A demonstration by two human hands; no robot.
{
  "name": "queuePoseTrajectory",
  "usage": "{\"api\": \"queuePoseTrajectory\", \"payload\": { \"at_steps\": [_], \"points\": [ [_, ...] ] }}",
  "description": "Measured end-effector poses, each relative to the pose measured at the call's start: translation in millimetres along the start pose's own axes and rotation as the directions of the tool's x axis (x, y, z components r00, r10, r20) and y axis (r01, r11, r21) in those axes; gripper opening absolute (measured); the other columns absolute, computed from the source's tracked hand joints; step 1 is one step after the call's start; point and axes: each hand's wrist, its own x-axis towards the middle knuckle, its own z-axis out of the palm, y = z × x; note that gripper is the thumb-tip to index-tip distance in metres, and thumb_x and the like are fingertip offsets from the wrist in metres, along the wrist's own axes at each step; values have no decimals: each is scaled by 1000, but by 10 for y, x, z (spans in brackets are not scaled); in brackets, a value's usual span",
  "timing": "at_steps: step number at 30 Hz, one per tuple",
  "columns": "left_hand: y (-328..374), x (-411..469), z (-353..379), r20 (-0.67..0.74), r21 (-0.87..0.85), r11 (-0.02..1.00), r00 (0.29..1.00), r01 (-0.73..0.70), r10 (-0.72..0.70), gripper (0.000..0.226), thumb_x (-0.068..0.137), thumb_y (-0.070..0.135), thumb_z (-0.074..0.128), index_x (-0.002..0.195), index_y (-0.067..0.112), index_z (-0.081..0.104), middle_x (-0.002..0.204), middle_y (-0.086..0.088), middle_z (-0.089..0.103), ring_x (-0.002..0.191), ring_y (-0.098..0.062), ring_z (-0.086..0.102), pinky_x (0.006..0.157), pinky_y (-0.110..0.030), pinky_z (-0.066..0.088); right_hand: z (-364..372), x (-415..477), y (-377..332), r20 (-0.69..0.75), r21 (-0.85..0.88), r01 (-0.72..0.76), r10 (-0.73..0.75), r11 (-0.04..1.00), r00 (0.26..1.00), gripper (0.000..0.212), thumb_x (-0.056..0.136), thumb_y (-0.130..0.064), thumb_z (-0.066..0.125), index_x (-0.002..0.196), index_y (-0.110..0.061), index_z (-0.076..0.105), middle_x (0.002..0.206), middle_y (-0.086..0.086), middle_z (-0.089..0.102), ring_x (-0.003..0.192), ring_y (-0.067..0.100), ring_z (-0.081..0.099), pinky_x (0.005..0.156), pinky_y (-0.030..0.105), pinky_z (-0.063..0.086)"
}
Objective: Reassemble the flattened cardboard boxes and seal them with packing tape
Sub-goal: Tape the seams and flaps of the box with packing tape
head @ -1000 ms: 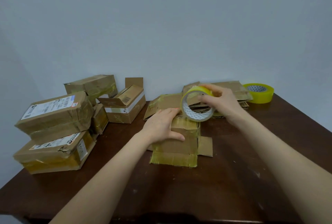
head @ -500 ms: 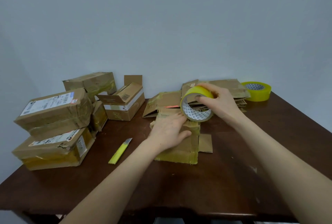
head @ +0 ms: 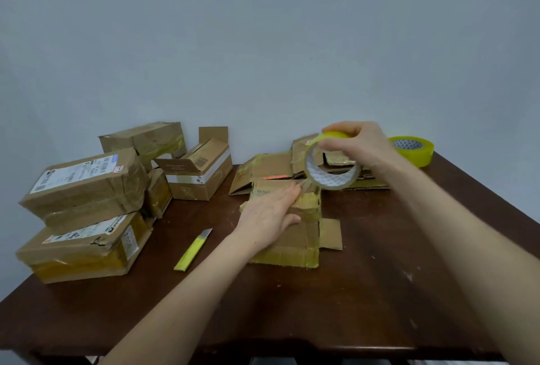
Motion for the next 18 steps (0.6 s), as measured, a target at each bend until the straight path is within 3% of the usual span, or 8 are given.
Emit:
{"api": "queuePoseTrajectory", "payload": {
  "at_steps": [2, 5, 7, 11, 14, 16, 18],
  "points": [
    [5, 4, -3, 6, -7, 1000, 1000, 9, -9, 65, 97, 42, 46, 152, 25, 16, 157, 10, 20, 142, -4, 22, 108, -19, 22, -164, -30, 42, 17, -54, -23, 24, 998, 1000, 27, 75, -28, 79, 101, -24, 72, 46, -23, 54, 46, -3, 48, 50, 14, 36],
    [21, 4, 16, 15, -1, 1000, 1000, 27, -27, 69, 96, 44, 47, 152, 24, 13, 157, 8, 23, 141, -8, 26, 108, -25, 29, -213, -164, 257, 5, 8, -63, 63, 998, 998, 20, 79, -28, 76, 97, -20, 72, 43, -22, 54, 43, -5, 49, 45, 8, 35],
    [30, 14, 27, 42, 15, 999, 998, 46, -46, 69, 96, 47, 45, 152, 22, 13, 158, 6, 21, 143, -10, 24, 110, -28, 28, -157, -237, 424, -8, 41, -78, 79, 996, 997, 20, 79, -31, 75, 95, -21, 72, 50, -19, 58, 45, -3, 47, 48, 9, 35],
    [107, 102, 22, 123, 43, 995, 988, 86, -91, 60, 97, 46, 42, 151, 29, 20, 158, 10, 16, 145, -13, 18, 116, -36, 23, -42, -313, 642, 1, 40, -65, 65, 997, 998, 20, 82, -26, 74, 100, -29, 67, 86, -9, 64, 54, -9, 54, 56, 13, 42],
    [266, 90, 29, 78, 18, 999, 996, 45, -47, 56, 99, 30, 44, 150, 30, 20, 156, 14, 22, 143, -10, 23, 115, -34, 24, 8, -334, 793, -11, 113, -68, 70, 991, 998, 22, 85, -24, 70, 105, -30, 65, 103, -2, 64, 82, 5, 60, 66, 21, 48],
    [305, 62, 14, 41, -27, 1000, 999, 8, -7, 56, 99, 28, 44, 150, 29, 23, 155, 13, 26, 141, -8, 27, 113, -30, 27, 17, -336, 823, -14, 129, -59, 61, 990, 998, 21, 86, -23, 69, 105, -31, 65, 107, -1, 64, 91, 11, 60, 72, 27, 50],
    [216, 45, -40, 70, -55, 998, 997, 37, -33, 50, 100, 41, 39, 148, 32, 28, 153, 14, 29, 139, -8, 32, 107, -31, 35, 15, -321, 813, -14, 117, -50, 52, 992, 999, 19, 87, -22, 68, 102, -32, 64, 101, -2, 64, 88, 9, 60, 73, 29, 50]
  ]
}}
